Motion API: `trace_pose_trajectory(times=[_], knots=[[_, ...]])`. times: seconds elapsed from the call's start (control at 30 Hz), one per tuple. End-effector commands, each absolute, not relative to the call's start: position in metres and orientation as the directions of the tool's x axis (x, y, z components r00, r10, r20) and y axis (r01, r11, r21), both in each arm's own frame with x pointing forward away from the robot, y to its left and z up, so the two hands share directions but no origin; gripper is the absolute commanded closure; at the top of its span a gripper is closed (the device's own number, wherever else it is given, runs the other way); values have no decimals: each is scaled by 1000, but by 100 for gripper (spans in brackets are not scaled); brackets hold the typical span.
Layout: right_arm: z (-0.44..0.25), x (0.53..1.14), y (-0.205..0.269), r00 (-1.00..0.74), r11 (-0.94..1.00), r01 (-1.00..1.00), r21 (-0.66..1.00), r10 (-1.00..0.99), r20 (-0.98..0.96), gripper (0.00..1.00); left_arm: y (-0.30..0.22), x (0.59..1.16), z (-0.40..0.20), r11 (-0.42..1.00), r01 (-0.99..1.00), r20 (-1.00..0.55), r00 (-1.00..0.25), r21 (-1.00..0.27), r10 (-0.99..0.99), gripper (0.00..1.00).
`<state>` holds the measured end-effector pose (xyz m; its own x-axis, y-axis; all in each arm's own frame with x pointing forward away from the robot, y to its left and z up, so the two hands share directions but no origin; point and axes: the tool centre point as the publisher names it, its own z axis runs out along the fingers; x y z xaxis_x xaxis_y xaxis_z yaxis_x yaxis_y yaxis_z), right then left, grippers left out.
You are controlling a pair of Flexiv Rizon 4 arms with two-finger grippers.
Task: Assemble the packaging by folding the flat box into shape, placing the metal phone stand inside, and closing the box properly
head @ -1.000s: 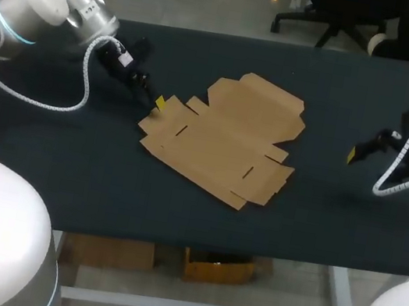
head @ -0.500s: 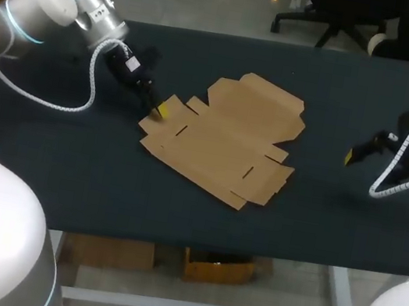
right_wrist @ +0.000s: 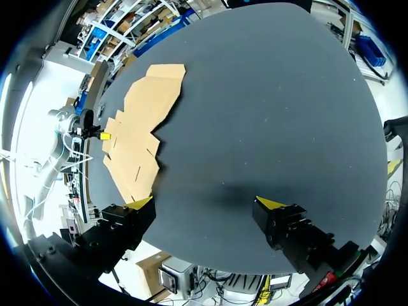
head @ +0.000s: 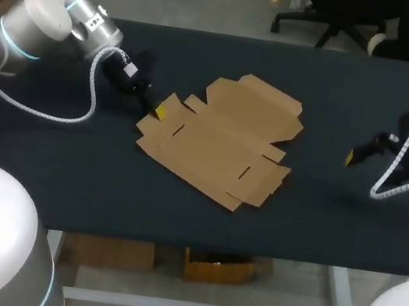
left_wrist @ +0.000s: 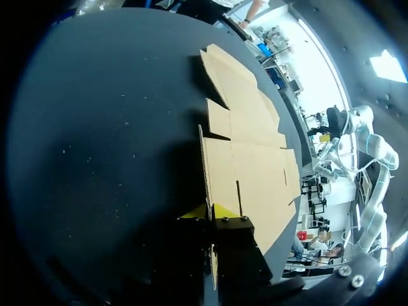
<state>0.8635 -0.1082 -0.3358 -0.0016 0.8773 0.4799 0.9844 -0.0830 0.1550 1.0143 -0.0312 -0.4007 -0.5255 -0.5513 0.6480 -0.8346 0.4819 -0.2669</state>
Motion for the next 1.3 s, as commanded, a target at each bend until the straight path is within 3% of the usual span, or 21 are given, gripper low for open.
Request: trace_pose_trajectory(times=[0.03, 0.27, 0.83, 1.23, 1.27, 1.3], knots=[[-338, 866, -111, -5, -78, 986, 148, 871, 490, 0, -27, 991, -390, 415, -847, 624, -527, -331, -577, 100], [-340, 867, -111, -10, -71, 987, 145, 869, 495, 0, -28, 980, -381, 346, -867, 626, -497, -357, -601, 100], [-343, 869, -115, -17, -63, 988, 142, 863, 505, 0, -25, 959, -385, 40, -941, 707, -279, -335, -650, 100], [-341, 869, -115, -20, -61, 988, 143, 863, 504, 0, -30, 960, -388, 84, -950, 700, -279, -300, -657, 100], [-341, 869, -115, -19, -61, 988, 143, 863, 504, 0, -30, 960, -388, 86, -951, 700, -279, -298, -657, 82], [-341, 868, -116, -19, -62, 988, 143, 863, 504, 0, -31, 960, -388, 89, -952, 700, -277, -294, -658, 53]])
